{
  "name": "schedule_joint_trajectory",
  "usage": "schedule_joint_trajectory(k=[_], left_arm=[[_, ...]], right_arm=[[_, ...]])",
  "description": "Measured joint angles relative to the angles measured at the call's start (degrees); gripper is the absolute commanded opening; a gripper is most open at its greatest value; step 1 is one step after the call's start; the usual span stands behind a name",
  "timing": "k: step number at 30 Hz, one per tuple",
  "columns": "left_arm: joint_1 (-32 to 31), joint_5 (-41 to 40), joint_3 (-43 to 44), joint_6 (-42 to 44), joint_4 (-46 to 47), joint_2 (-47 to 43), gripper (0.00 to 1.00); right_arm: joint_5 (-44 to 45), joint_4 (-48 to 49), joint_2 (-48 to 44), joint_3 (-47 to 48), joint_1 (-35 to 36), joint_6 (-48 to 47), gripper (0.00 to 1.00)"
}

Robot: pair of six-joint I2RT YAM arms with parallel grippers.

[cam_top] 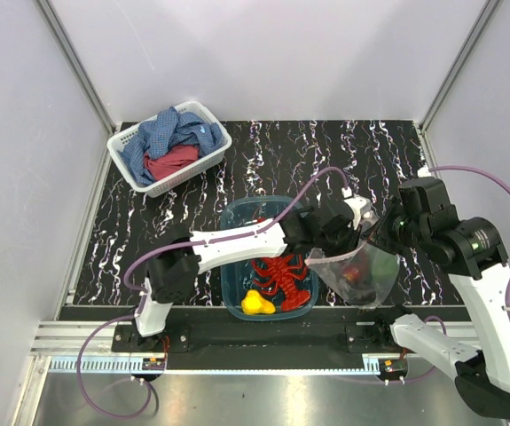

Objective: Open the zip-top bag and remove the fake food

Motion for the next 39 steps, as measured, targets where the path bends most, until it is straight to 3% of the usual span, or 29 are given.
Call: schedule_joint_trajectory(k=[14,19,31,35,38,39], left_arm=[[-1.75,-11.78,-0.2,-1.36,3.72,7.39,0.55],[-2.47,-15.52,-1.27,-2.58,7.67,8.11,0.78],[-2.62,-17.35,-0.83,-5.88,15.5,13.0,0.77],[-2.75,-17.38,-0.81,-6.45,17.16,13.79,0.67],[-2.78,-17.2,-0.46,-6.27,18.08,14.32,0.51],[-2.8,-16.9,-0.11,-6.16,18.18,14.58,0.4]], right_arm=[[-0.26,-0.11,0.5,-1.27,0.0,2.95,0.0],[-0.59,-1.03,0.48,-1.9,-0.02,2.99,0.0],[-0.46,-2.25,-0.2,-5.38,-0.04,2.71,0.0],[-0.42,-2.32,-0.9,-6.19,-0.07,2.56,0.0],[-0.35,-2.25,-1.92,-6.32,-0.07,2.51,0.0],[-0.13,-2.25,-2.19,-6.32,-0.07,2.43,0.0]])
